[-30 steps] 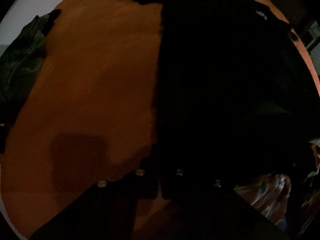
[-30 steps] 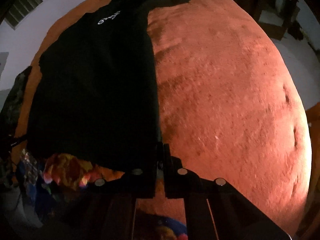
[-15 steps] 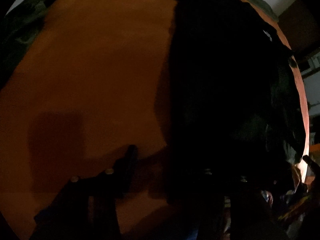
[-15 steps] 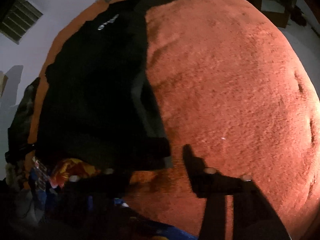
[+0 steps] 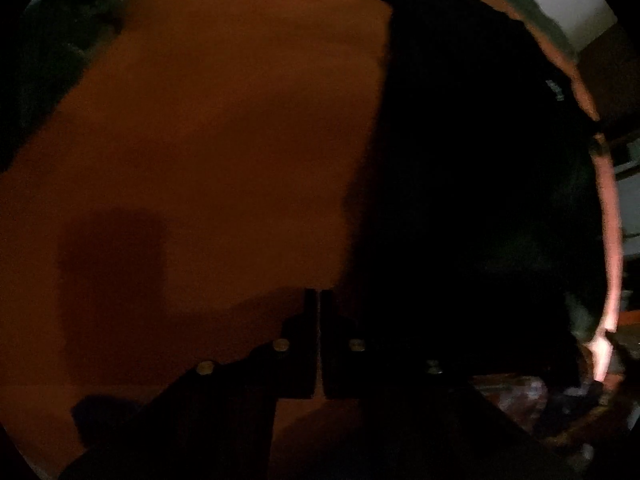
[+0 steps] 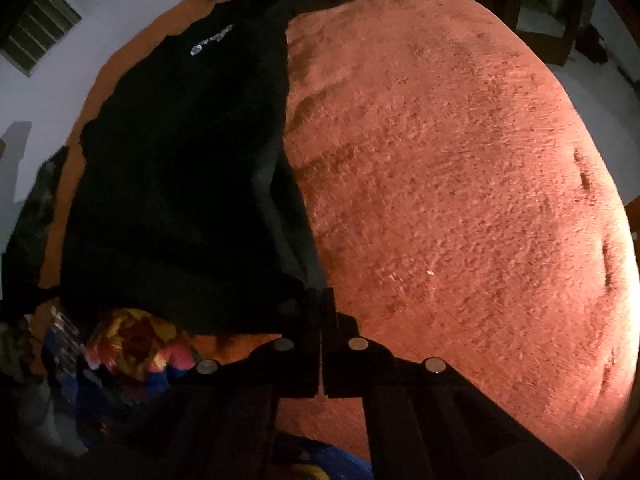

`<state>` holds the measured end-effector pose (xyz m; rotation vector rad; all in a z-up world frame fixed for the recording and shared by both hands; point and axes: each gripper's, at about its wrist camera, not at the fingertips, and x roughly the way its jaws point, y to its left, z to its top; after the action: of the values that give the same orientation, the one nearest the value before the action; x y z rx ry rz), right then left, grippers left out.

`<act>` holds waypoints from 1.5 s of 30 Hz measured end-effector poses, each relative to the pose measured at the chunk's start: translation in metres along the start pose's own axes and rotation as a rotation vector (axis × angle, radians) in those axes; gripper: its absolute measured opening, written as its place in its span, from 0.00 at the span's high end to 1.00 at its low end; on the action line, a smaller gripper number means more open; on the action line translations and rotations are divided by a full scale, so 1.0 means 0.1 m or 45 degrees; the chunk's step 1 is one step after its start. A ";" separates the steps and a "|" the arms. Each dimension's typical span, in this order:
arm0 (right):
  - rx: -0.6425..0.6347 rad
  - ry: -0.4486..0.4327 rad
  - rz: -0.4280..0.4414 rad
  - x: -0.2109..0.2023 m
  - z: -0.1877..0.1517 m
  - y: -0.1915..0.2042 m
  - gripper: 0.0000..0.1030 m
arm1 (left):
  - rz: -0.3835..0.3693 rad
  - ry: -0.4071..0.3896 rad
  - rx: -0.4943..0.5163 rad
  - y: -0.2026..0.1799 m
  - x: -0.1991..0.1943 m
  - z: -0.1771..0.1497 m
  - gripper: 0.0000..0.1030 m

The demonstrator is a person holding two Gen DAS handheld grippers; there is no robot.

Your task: Fold clothes

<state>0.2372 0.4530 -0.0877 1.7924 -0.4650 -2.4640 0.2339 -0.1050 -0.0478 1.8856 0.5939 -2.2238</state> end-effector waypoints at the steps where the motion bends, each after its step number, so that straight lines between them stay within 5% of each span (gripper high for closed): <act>1: 0.006 0.002 0.016 0.01 0.01 -0.01 0.92 | -0.009 0.002 0.022 -0.03 0.01 0.01 0.75; 4: 0.032 -0.016 0.054 0.00 0.05 -0.12 0.54 | -0.008 -0.002 0.089 -0.12 0.08 0.02 0.60; 6: 0.060 -0.030 0.073 0.01 0.08 -0.21 0.52 | 0.007 -0.005 0.116 -0.15 0.12 0.04 0.61; 8: 0.100 -0.027 0.092 0.05 0.11 -0.30 0.52 | 0.063 -0.032 0.130 -0.13 0.09 0.10 1.00; 16: 0.105 -0.067 0.106 -0.01 0.09 -0.42 0.52 | 0.294 -0.100 0.124 0.06 0.06 0.23 1.00; 18: -0.011 -0.102 0.054 -0.03 0.09 -0.27 0.53 | 0.257 -0.071 0.059 0.19 0.12 0.23 1.00; 20: -0.136 -0.139 -0.023 -0.02 0.10 -0.10 0.66 | 0.184 -0.056 0.033 0.21 0.12 0.23 1.00; 22: -0.227 -0.156 -0.091 0.04 0.14 0.00 0.77 | 0.114 -0.067 0.058 0.14 0.09 0.25 1.00; 24: -0.236 -0.123 -0.096 0.09 0.15 -0.03 0.77 | 0.076 -0.072 0.122 0.05 0.09 0.25 0.99; 30: -0.239 0.009 -0.087 0.28 0.07 -0.10 0.77 | 0.077 -0.054 0.169 0.09 0.14 0.34 0.99; 32: -0.276 -0.025 -0.109 0.26 0.05 -0.03 0.80 | 0.078 -0.047 0.166 0.13 0.16 0.40 0.99; 34: -0.303 -0.078 -0.123 0.17 0.03 0.05 0.95 | 0.078 -0.039 0.164 0.18 0.17 0.46 0.99; 39: -0.247 -0.213 -0.040 -0.27 0.00 0.15 0.95 | 0.079 -0.020 0.157 0.29 0.21 0.61 0.99; 41: -0.190 -0.197 -0.131 -0.28 0.02 0.06 0.95 | 0.079 -0.013 0.156 0.33 0.22 0.62 0.99; 45: 0.062 0.103 -0.052 0.25 -0.03 -0.35 0.95 | 0.078 -0.009 0.158 0.40 0.25 0.47 0.99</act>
<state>0.2363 0.4797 -0.1212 1.9303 -0.4922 -2.4156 0.2015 -0.1567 -0.0740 1.9254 0.3999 -2.2756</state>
